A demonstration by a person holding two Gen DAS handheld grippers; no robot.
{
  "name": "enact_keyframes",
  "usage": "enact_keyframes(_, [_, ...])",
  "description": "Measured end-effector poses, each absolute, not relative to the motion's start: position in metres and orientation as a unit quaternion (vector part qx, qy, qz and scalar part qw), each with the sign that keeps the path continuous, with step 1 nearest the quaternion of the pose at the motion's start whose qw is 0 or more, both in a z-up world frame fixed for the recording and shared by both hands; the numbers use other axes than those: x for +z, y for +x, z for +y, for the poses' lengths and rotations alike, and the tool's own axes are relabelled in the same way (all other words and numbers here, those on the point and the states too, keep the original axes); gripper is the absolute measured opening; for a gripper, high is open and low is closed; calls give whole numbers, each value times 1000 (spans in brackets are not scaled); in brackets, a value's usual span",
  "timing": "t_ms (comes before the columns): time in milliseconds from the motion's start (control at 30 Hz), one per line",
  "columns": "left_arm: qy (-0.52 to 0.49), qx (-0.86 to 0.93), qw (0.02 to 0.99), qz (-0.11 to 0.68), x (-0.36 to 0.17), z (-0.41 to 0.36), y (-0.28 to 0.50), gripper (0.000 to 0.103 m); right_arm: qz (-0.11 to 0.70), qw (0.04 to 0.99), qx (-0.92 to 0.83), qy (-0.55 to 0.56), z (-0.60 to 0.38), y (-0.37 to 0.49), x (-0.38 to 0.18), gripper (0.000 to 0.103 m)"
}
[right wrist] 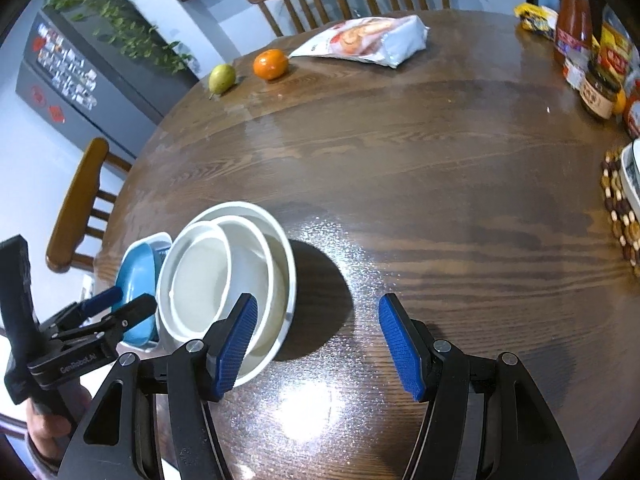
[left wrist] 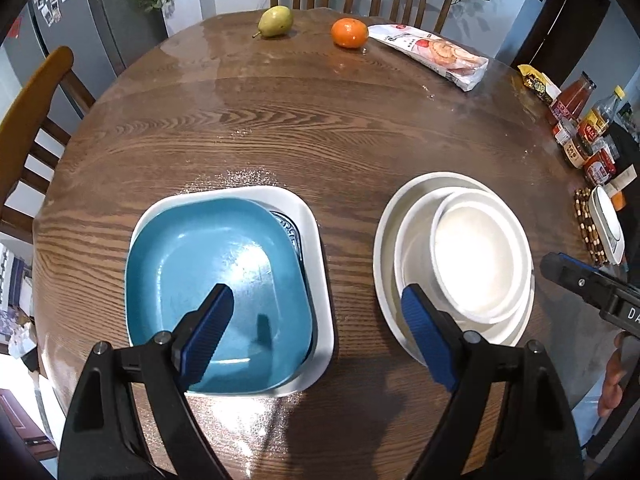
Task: Organize plates and bowls
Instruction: 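Close both tools on the large bowl rim to grip the bowl stack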
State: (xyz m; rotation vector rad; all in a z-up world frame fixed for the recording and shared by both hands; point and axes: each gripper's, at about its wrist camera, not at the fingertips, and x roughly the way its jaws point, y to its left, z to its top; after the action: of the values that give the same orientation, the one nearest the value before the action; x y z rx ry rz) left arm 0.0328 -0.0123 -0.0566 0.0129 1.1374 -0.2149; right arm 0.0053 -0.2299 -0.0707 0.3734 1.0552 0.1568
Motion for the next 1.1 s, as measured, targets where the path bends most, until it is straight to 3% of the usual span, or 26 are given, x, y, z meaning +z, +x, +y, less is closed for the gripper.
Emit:
enact_keyframes(167, [2, -100, 833, 544, -58, -10, 40, 73, 503, 839, 70, 194, -237, 8, -77, 62])
enact_keyframes(400, [7, -100, 834, 542, -57, -12, 42, 71, 509, 834, 77, 200, -237, 12, -84, 52])
enact_keyframes(833, [18, -107, 806, 582, -67, -19, 60, 73, 526, 827, 69, 187, -233, 22, -89, 52])
enact_keyframes(1033, [34, -105, 804, 584, -70, -26, 61, 69, 532, 817, 79, 210, -233, 25, -98, 52])
enact_keyframes(1100, [32, -110, 804, 584, -69, -25, 61, 62, 532, 814, 83, 218, -234, 25, -99, 51])
